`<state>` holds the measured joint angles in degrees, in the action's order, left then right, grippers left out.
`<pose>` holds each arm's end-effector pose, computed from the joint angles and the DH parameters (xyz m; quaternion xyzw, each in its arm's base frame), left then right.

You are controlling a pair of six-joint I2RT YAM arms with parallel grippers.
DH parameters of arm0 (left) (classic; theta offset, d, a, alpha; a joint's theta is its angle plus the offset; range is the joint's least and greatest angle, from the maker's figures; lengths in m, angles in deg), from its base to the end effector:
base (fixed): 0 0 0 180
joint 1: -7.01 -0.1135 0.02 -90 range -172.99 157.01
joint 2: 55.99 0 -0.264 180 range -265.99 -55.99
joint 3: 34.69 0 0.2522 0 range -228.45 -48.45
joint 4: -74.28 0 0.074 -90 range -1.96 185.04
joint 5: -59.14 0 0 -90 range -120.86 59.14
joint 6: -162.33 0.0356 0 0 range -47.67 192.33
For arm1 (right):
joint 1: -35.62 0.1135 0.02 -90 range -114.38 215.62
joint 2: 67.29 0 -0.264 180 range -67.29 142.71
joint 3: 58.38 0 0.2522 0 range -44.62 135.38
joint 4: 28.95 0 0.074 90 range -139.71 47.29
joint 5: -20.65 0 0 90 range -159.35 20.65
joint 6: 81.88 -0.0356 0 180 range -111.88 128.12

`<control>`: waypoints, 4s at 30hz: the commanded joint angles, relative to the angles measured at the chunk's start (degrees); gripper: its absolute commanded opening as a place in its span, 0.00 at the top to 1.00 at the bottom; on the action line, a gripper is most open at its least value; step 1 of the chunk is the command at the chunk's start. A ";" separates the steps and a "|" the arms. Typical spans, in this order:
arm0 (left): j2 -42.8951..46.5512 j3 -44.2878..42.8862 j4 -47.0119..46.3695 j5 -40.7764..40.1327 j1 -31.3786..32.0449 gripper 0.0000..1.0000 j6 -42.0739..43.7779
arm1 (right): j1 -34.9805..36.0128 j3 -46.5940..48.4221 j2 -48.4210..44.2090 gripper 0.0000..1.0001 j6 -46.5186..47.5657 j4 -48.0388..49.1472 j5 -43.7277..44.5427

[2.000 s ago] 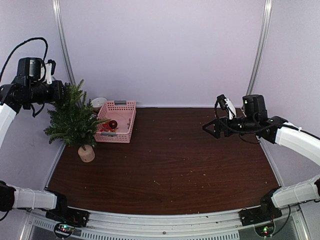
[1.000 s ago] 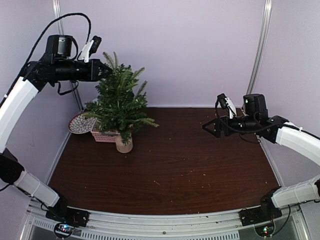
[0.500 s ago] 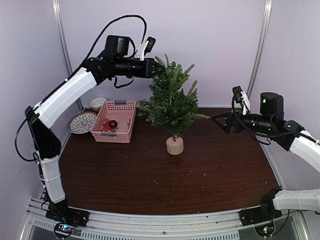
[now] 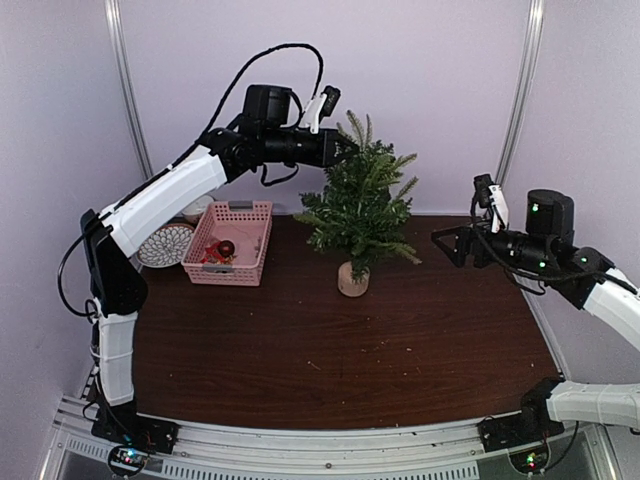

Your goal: Decorate the small christmas tree

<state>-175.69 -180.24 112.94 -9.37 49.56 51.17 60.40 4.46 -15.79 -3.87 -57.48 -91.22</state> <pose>0.3464 -0.3357 0.4290 0.2568 0.7329 -0.4472 0.4437 0.1807 0.0980 0.3381 -0.1999 0.7728 0.3287 0.5048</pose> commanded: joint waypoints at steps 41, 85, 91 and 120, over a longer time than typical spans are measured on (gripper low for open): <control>21.99 19.30 -4.41 4.28 -20.09 0.09 -9.60 | 0.29 2.28 2.07 0.00 1.22 -0.04 1.75; 0.77 29.40 -2.99 -7.29 -38.44 0.98 -3.07 | -0.08 3.90 4.89 0.01 -1.15 5.03 -0.44; 0.85 26.22 -0.05 -7.35 -38.01 1.00 -1.74 | -0.08 4.35 5.61 0.01 -1.20 5.10 -1.35; 33.07 26.48 5.63 9.16 -28.27 1.00 5.57 | 0.08 10.01 8.60 0.04 1.28 6.73 -14.21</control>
<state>-146.47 -153.16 119.89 -6.57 20.29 55.97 60.38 12.15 -7.33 -3.25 -53.15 -103.13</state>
